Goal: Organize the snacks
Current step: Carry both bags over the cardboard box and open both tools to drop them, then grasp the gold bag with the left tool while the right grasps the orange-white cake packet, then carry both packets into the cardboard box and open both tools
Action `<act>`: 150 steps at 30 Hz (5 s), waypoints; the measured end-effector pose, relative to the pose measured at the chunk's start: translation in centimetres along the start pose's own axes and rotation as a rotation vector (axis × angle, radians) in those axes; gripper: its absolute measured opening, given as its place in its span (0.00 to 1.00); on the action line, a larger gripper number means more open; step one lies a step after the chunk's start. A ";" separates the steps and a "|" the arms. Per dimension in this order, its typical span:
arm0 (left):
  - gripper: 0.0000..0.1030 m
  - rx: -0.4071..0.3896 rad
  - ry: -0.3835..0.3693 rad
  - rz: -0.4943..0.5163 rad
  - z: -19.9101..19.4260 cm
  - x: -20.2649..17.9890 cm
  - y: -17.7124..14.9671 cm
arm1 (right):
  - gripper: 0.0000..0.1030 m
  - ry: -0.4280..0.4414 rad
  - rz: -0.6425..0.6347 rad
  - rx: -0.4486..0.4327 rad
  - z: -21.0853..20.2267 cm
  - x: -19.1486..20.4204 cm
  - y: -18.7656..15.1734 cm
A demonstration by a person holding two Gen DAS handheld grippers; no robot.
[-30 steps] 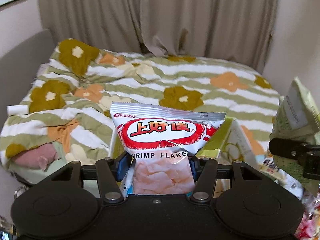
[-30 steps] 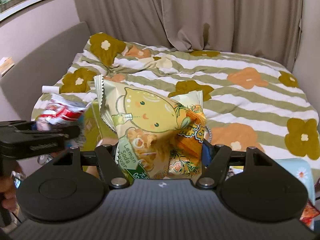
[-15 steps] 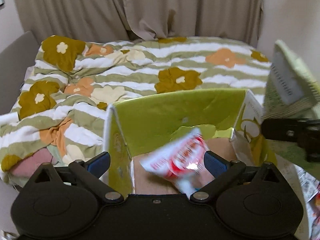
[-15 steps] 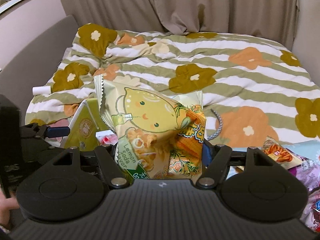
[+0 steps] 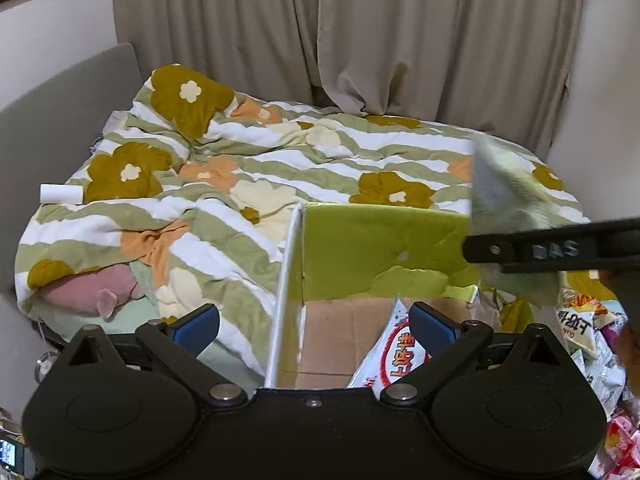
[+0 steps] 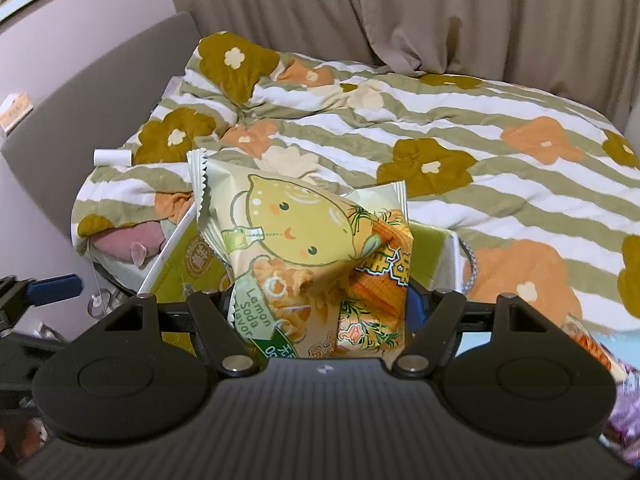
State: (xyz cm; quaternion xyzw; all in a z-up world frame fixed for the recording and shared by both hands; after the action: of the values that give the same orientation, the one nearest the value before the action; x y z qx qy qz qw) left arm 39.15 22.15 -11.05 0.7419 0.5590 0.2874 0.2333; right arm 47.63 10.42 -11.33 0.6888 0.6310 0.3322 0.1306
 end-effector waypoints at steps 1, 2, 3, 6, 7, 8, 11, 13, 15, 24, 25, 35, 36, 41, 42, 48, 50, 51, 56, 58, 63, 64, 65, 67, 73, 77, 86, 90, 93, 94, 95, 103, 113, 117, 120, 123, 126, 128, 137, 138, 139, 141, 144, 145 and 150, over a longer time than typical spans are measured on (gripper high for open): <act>0.99 0.003 0.002 0.001 -0.1 0.0 -0.1 | 0.95 0.000 -0.012 0.004 0.5 0.2 0.0; 0.99 0.002 0.003 -0.003 -0.2 0.0 -0.3 | 1.00 -0.002 -0.016 0.009 0.8 0.3 -0.1; 0.99 -0.003 0.005 -0.009 -0.4 0.1 -0.5 | 1.00 -0.001 -0.015 0.013 1.2 0.3 -0.2; 0.99 -0.012 0.010 -0.020 -0.8 0.2 -1.0 | 1.00 -0.001 0.004 0.020 1.8 0.0 -0.7; 0.99 -0.016 0.016 -0.019 -0.9 0.2 -1.1 | 1.00 -0.004 0.012 0.018 1.9 -0.2 -0.9; 0.99 -0.018 0.020 -0.017 -1.0 0.2 -1.3 | 1.00 -0.006 0.015 0.015 1.8 -0.3 -1.2; 0.99 -0.016 0.022 -0.017 -1.2 0.4 -1.7 | 1.00 -0.023 -0.002 0.013 1.3 -0.6 -1.9; 0.99 -0.018 0.014 -0.023 -1.4 0.5 -1.7 | 1.00 -0.025 -0.015 0.005 0.6 -0.5 -2.0; 0.99 -0.021 0.006 -0.026 -1.6 0.6 -1.6 | 1.00 -0.031 -0.019 -0.011 -0.3 -0.4 -1.9; 0.99 -0.116 -0.019 0.018 -5.1 0.3 0.2 | 1.00 -0.079 -0.006 -0.130 -6.9 0.0 -1.3; 0.99 -0.132 -0.025 0.024 -5.6 0.1 0.4 | 1.00 -0.084 0.002 -0.139 -7.5 -0.1 -1.3; 0.99 -0.211 -0.104 0.104 -9.6 -4.3 0.6 | 1.00 -0.136 0.181 -0.191 -14.5 -4.5 -3.9; 0.99 -0.213 -0.114 0.111 -9.9 -5.0 0.5 | 1.00 -0.143 0.192 -0.198 -15.3 -5.3 -4.3; 0.99 -0.223 -0.167 0.153 -12.0 -9.6 -0.5 | 1.00 -0.198 0.230 -0.225 -19.2 -10.2 -6.4; 0.99 -0.223 -0.176 0.157 -12.3 -10.6 -0.7 | 1.00 -0.206 0.237 -0.230 -20.1 -11.4 -6.9; 0.99 -0.184 -0.241 0.158 -14.0 -18.3 -2.9 | 1.00 -0.245 0.271 -0.238 -24.7 -19.0 -10.2; 0.99 -0.167 -0.270 0.158 -14.5 -21.0 -3.7 | 1.00 -0.253 0.286 -0.228 -26.1 -21.8 -11.4; 0.99 -0.156 -0.284 0.165 -14.6 -22.5 -4.2 | 1.00 -0.258 0.294 -0.223 -26.7 -23.2 -12.0; 0.99 -0.092 -0.336 0.166 -14.1 -28.9 -6.4 | 1.00 -0.279 0.337 -0.200 -28.9 -29.3 -15.0; 0.99 -0.078 -0.348 0.158 -14.2 -31.2 -7.2 | 1.00 -0.281 0.351 -0.191 -29.6 -31.6 -16.2; 0.99 -0.060 -0.367 0.210 -14.9 -37.0 -9.0 | 1.00 -0.281 0.367 -0.146 -29.8 -35.8 -18.5; 0.99 -0.056 -0.369 0.234 -14.9 -38.2 -9.4 | 1.00 -0.278 0.373 -0.134 -29.7 -36.6 -18.9; 0.99 -0.054 -0.370 0.256 -14.8 -39.2 -9.8 | 1.00 -0.277 0.380 -0.121 -29.5 -37.3 -19.4; 0.99 -0.046 -0.372 0.311 -14.5 -41.3 -10.6 | 1.00 -0.273 0.397 -0.099 -29.1 -38.4 -20.1; 0.99 -0.028 -0.394 0.487 -12.3 -45.8 -13.1 | 1.00 -0.256 0.444 -0.046 -27.2 -40.6 -21.7; 0.96 -0.019 -0.421 0.594 -11.0 -48.4 -15.0 | 1.00 -0.252 0.456 -0.018 -25.6 -41.3 -22.4; 0.76 0.010 -0.452 0.703 -8.4 -50.2 -17.4 | 1.00 -0.238 0.501 0.023 -22.4 -41.7 -23.3; 0.69 0.006 -0.478 0.700 -8.1 -50.3 -17.1 | 1.00 -0.234 0.524 0.043 -21.1 -41.6 -23.7; 0.66 0.012 -0.492 0.705 -8.0 -50.2 -17.0 | 1.00 -0.231 0.543 0.054 -20.3 -41.5 -23.9; 0.65 0.012 -0.494 0.711 -8.0 -50.1 -17.0 | 1.00 -0.232 0.548 0.056 -20.1 -41.5 -23.9; 0.62 0.011 -0.496 0.715 -7.9 -50.0 -17.0 | 1.00 -0.234 0.551 0.058 -19.9 -41.5 -23.9; 0.56 0.017 -0.494 0.763 -7.0 -49.8 -17.7 | 1.00 -0.249 0.563 0.085 -18.0 -41.4 -24.4; 0.51 -0.007 -0.495 0.706 -8.0 -48.4 -16.9 | 1.00 -0.279 0.576 0.084 -17.1 -41.5 -24.6; 0.51 -0.005 -0.487 0.663 -8.5 -47.6 -16.6 | 1.00 -0.281 0.581 0.080 -16.7 -41.4 -24.2; 0.51 0.009 -0.481 0.609 -8.6 -46.7 -16.2 | 0.94 -0.270 0.603 0.094 -16.2 -41.0 -24.3; 0.51 0.006 -0.469 0.566 -8.9 -45.8 -15.6 | 0.86 -0.269 0.612 0.107 -15.7 -40.6 -24.6; 0.51 0.001 -0.461 0.536 -9.2 -45.1 -15.0 | 0.79 -0.283 0.608 0.098 -16.0 -40.5 -24.7; 0.51 -0.005 -0.456 0.520 -9.5 -44.6 -14.6 | 0.76 -0.282 0.618 0.100 -16.3 -40.5 -24.8; 0.51 -0.056 -0.419 0.425 -12.0 -42.4 -12.2 | 0.76 -0.260 0.621 0.062 -20.3 -39.5 -24.4; 0.51 -0.063 -0.411 0.414 -12.3 -42.1 -11.9 | 0.76 -0.258 0.616 0.056 -20.8 -39.4 -24.3; 0.51 -0.074 -0.401 0.400 -12.7 -41.8 -11.6 | 0.76 -0.256 0.612 0.049 -21.2 -39.3 -24.1; 0.51 -0.093 -0.387 0.370 -13.3 -41.0 -10.9 | 0.76 -0.247 0.605 0.036 -22.1 -39.1 -23.9; 0.51 -0.121 -0.362 0.321 -14.1 -39.8 -10.1 | 0.76 -0.231 0.592 0.007 -23.4 -38.7 -23.3; 0.51 -0.128 -0.352 0.302 -14.3 -39.2 -9.8 | 0.76 -0.225 0.585 -0.001 -23.7 -38.6 -23.1; 0.51 -0.164 -0.288 0.231 -15.7 -36.6 -9.0 | 0.76 -0.229 0.559 -0.033 -24.9 -38.5 -22.5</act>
State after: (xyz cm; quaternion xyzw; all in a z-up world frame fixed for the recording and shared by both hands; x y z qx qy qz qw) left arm 14.42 -10.33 -11.77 0.8130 0.4058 0.2477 0.3362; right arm 15.14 -28.56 -17.52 0.8666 0.3926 0.2856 0.1154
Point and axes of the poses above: each gripper's, at about its wrist camera, not at the fingertips, and z roughly the way its jaws point, x to its left, y to its top, the point moved 10 cm from there along z, roughly the way its jaws point, and after that the axes turned 15 degrees about z, right-handed, at the moved point
